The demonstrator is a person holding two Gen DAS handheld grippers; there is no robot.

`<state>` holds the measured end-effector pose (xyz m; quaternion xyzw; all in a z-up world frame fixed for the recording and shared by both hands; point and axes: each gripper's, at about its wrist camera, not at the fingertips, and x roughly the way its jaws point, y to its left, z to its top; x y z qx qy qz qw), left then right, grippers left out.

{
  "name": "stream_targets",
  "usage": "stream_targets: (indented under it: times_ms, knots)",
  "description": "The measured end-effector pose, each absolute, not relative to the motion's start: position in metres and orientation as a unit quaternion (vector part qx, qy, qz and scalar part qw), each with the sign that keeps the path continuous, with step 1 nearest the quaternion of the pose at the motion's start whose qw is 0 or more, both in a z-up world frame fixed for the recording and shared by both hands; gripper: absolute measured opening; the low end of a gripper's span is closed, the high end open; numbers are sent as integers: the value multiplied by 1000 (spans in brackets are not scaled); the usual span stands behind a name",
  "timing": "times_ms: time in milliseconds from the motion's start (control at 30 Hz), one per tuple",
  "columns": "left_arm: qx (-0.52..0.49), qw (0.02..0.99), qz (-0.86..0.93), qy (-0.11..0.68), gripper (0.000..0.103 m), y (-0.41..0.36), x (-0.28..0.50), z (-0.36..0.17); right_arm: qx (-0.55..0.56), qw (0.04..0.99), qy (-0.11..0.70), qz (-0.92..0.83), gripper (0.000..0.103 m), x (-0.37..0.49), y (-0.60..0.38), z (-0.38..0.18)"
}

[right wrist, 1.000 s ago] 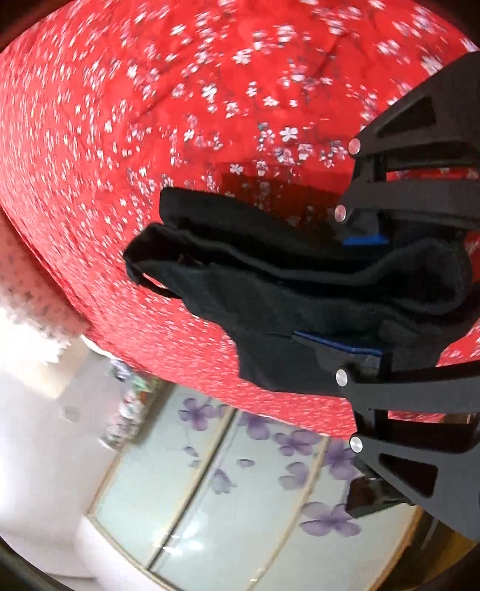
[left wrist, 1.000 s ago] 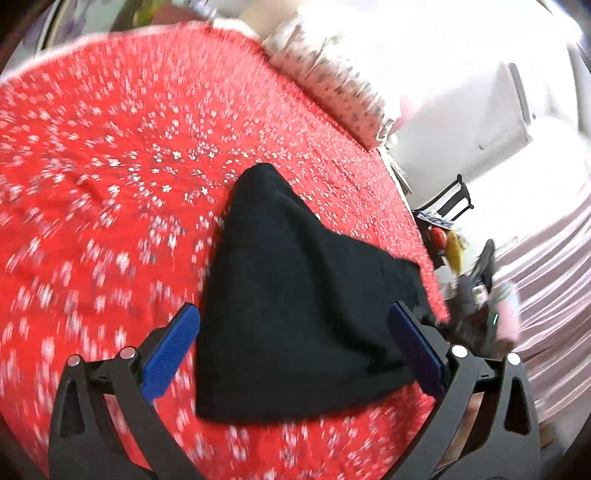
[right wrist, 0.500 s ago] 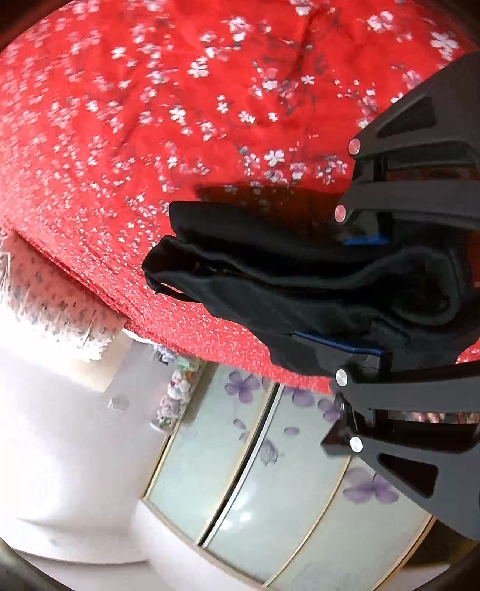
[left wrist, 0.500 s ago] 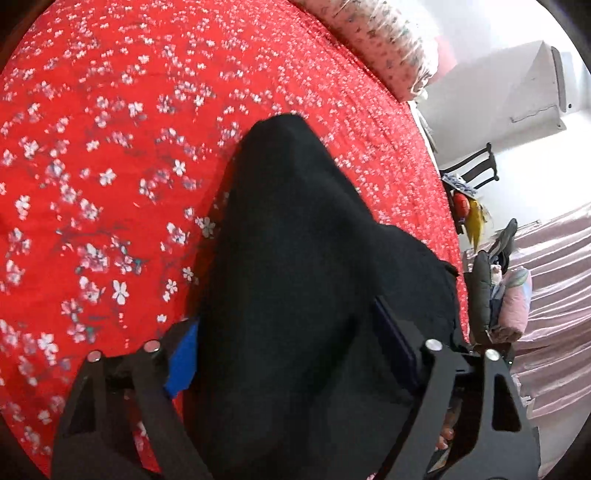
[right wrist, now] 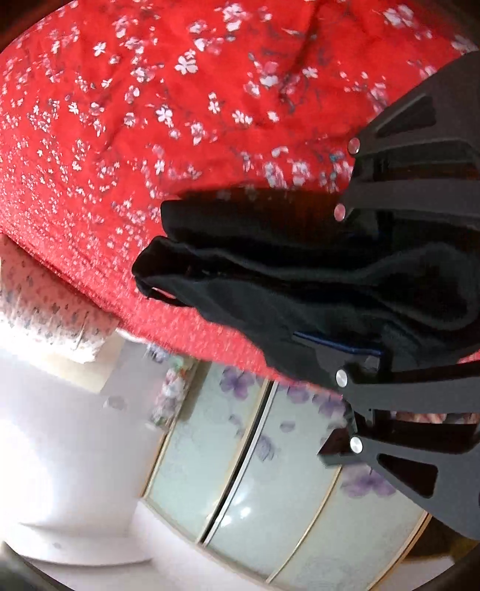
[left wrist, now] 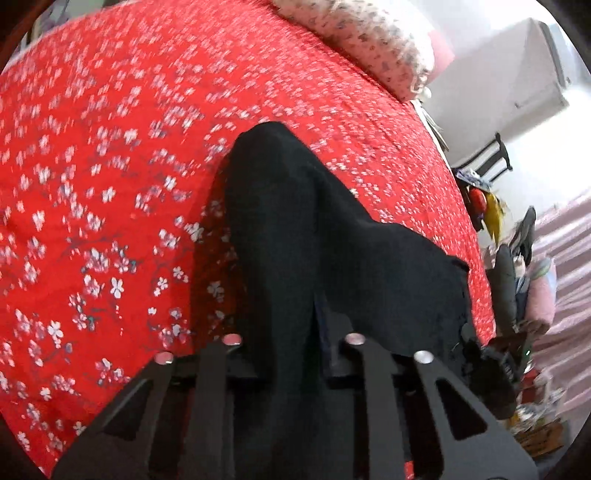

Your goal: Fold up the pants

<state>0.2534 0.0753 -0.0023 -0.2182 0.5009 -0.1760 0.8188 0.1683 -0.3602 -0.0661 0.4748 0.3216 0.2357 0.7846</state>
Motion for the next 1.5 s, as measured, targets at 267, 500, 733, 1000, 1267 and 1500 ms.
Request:
stream_targets:
  times_ms: [267,500,733,1000,1267,1500]
  knots:
    - [-219,831,-209,467,12,63,248,31,510,765,286,271,36,174,-371,-42]
    - [-229,842,-241,424,12,20,273,56,524,771,256,257,36,205,-420,-26]
    - [-238,833,-195,459,14,-11,307,1,476,805,316,160,35,229,-448,-58]
    - [-275,838,-150,447,54,22,297,-10,369,862,338,77,61,216,-438,-35]
    - [-268,859,-207,383,81,12,283,51,408,853,266,190,95,216,-431,32]
    - [-231,822,-217,473,81,-37,297,8,382,826,389,142,94,251,-399,-9]
